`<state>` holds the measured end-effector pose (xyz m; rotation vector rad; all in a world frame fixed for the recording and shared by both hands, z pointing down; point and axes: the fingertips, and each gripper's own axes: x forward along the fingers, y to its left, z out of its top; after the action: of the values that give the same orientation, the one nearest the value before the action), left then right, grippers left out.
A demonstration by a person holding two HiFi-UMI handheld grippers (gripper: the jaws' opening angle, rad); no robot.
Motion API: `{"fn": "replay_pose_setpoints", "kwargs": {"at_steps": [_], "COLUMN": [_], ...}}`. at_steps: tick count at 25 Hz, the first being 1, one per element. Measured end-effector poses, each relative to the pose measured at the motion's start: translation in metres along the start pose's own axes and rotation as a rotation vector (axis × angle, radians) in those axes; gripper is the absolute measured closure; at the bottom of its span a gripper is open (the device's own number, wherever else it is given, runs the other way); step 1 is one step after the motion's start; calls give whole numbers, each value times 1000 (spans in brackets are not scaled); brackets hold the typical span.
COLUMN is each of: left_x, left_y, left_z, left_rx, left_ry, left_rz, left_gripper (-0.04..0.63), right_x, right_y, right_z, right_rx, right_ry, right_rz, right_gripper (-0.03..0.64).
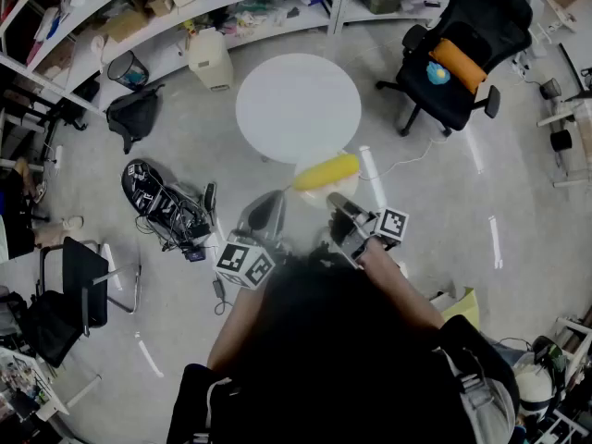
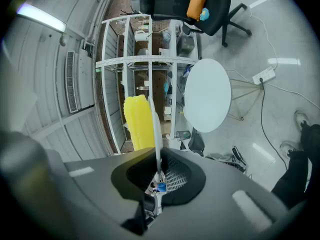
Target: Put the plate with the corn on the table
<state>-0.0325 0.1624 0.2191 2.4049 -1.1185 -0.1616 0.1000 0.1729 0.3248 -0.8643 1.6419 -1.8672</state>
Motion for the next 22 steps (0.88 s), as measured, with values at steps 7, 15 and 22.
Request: {"fn": "replay_pose_setpoints", "kwargs": {"at_steps": [7,15,22], "left_x": [1,1,0], "left_y": [-2,-10,-13], "left_z": [-2,-8,-15], "left_rx": [-8,-7,-9], "left_ry": [-1,2,15], "left_rz": [-1,-1,4], "left_gripper": [591,591,592], "right_x": [-4,-14,-20], "right_y": [-2,-8,-14], "right_z": [1,1,0], "right_rx": [-3,9,11], "right_ry": [3,1,5], "right_rz": [-7,-18,-21], "right_gripper": [589,589,589]}}
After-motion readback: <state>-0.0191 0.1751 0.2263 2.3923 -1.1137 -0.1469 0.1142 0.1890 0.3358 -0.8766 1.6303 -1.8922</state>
